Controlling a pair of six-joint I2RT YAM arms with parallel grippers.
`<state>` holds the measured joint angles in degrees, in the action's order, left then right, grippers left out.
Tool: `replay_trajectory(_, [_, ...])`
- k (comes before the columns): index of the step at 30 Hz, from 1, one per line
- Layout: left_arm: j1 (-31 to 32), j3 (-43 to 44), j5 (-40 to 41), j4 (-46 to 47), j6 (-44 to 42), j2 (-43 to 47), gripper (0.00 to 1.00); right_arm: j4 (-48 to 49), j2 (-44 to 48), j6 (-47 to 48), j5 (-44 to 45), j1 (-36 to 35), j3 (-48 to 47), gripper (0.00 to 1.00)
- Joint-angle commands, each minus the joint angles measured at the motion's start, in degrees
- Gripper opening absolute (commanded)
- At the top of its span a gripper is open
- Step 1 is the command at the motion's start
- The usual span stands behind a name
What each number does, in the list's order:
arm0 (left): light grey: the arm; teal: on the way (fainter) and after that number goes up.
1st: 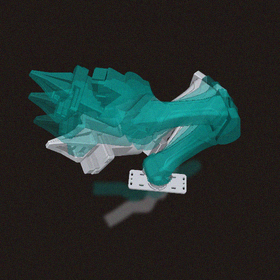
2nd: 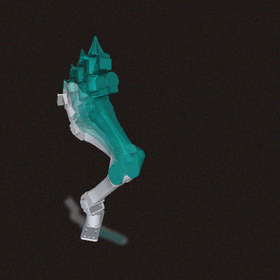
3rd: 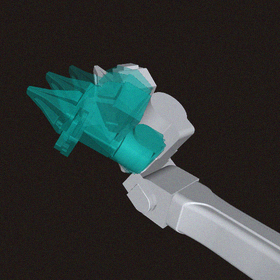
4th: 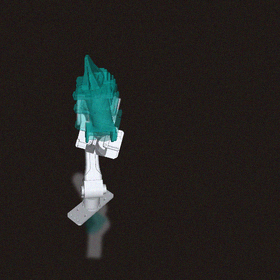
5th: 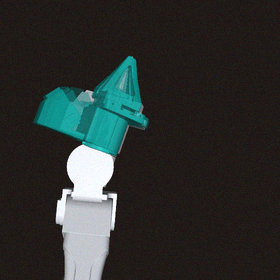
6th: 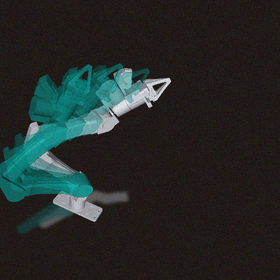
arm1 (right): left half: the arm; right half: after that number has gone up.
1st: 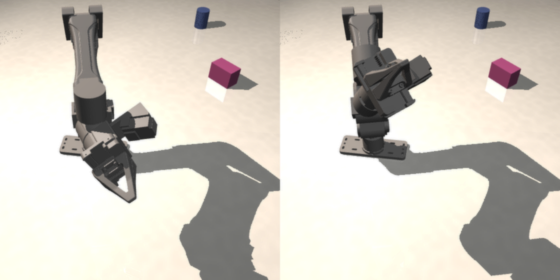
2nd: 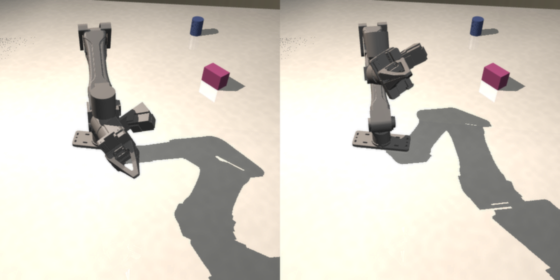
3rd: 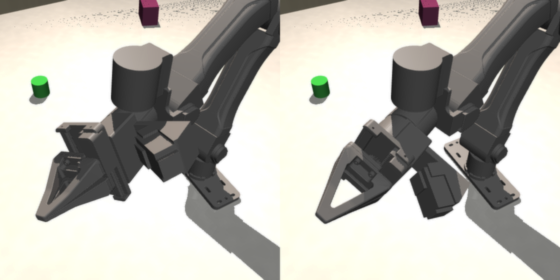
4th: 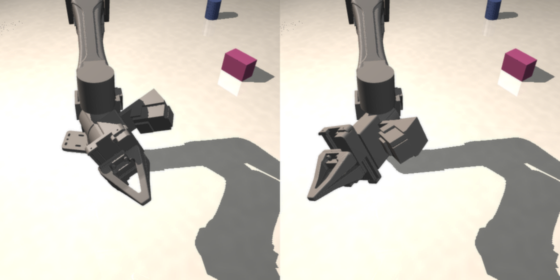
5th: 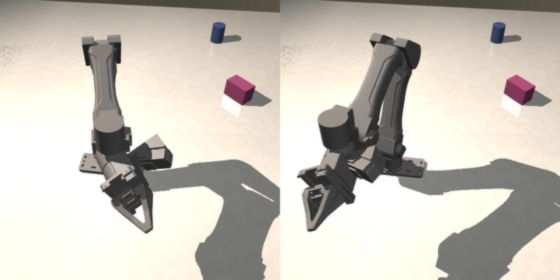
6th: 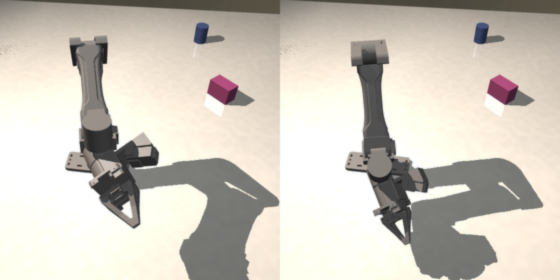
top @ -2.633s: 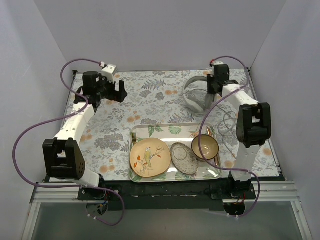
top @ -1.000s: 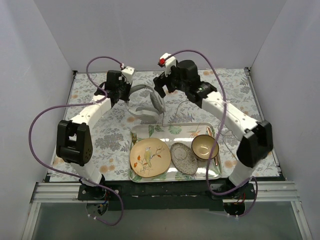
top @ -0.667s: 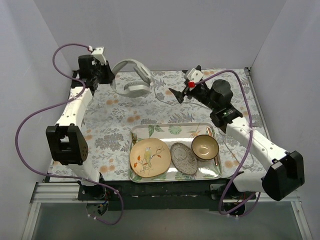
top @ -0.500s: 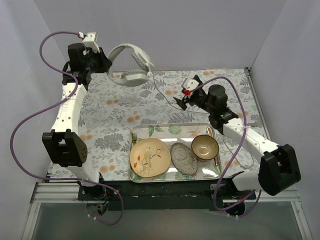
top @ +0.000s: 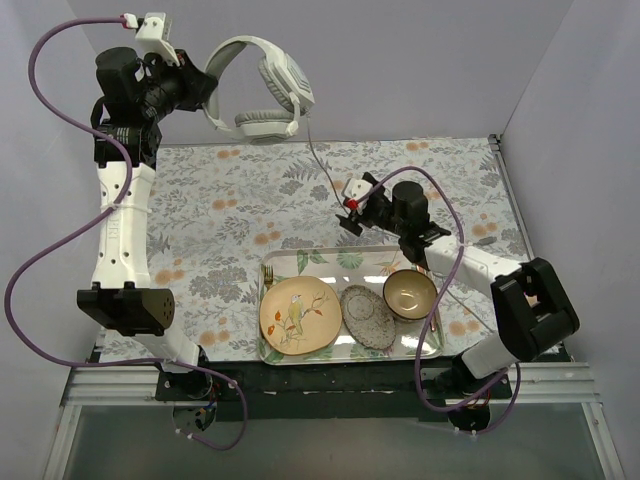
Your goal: Wrap the headphones
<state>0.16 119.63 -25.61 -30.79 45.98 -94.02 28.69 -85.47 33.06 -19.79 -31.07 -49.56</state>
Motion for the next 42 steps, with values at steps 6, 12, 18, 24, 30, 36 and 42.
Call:
replay_trajectory(6, [-0.08, 4.46, -3.05, -2.35, 3.77, 2.61, 0.00, 4.27, -8.13, -3.26, 7.57, 0.22, -0.36, 0.72])
replay_trajectory(12, [-0.08, 4.30, -1.04, -2.09, 2.72, 2.96, 0.00, 2.78, -8.49, -5.72, 9.50, 0.66, 0.87, 0.28])
replay_trajectory(18, [-0.08, -8.34, 11.34, 5.63, -4.03, 3.05, 0.00, -16.35, -4.00, -2.85, 24.82, -2.14, -5.09, 0.01])
replay_trajectory(24, [7.21, -19.85, 29.36, 14.24, -13.53, 0.15, 0.00, -36.93, -3.38, 9.29, 51.90, -13.03, -17.13, 0.01])
replay_trajectory(30, [15.03, -25.06, 39.91, 20.23, -23.46, -3.71, 0.00, -51.85, -4.00, 10.63, 52.95, -18.68, -32.75, 0.01])
replay_trajectory(36, [18.37, -30.42, 40.48, 23.23, -28.74, -3.63, 0.00, -61.03, -4.09, 7.73, 45.90, -18.85, -42.71, 0.01])
replay_trajectory(42, [22.68, -37.54, 31.68, 21.39, -31.39, 2.25, 0.00, -64.54, -9.70, 5.71, 48.18, -15.97, -52.29, 0.01])
